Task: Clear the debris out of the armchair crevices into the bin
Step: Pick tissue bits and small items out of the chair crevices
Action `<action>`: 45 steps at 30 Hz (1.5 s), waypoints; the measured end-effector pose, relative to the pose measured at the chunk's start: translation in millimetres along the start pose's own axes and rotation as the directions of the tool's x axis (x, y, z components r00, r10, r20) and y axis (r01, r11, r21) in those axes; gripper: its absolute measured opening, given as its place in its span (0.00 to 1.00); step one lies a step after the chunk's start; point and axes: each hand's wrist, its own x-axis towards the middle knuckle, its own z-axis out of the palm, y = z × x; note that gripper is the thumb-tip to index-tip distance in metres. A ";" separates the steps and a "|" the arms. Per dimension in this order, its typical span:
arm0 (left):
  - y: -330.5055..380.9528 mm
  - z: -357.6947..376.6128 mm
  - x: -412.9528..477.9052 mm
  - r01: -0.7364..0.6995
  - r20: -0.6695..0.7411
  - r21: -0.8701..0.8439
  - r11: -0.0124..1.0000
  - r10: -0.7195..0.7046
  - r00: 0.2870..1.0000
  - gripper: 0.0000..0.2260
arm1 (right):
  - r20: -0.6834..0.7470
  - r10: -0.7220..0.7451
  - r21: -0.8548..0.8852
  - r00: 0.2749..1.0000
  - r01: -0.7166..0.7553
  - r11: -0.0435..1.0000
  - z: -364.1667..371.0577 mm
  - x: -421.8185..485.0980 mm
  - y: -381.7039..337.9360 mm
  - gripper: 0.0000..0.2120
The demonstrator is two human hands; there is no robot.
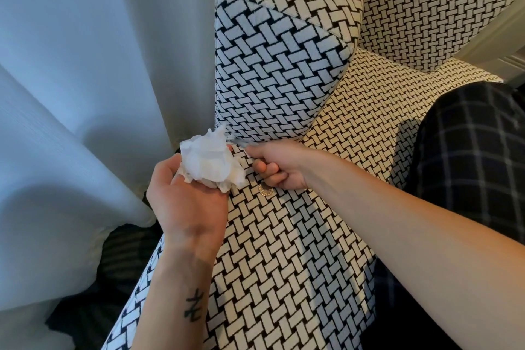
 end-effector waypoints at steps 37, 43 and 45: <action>-2.4 -7.5 10.3 -0.074 -0.020 0.004 0.997 0.074 0.997 0.28 | 0.024 -0.052 0.183 0.998 0.047 0.982 5.0 -18.3 0.6 0.10; -5.2 -11.2 12.8 -0.073 0.003 0.075 0.994 0.073 0.997 0.15 | -0.045 -0.114 0.279 0.992 0.122 0.953 6.8 -29.2 6.4 0.09; -7.8 -9.4 11.9 -0.061 0.044 0.140 0.988 0.056 0.997 0.09 | -0.042 -0.129 0.279 0.991 0.135 0.951 1.5 -34.8 8.6 0.10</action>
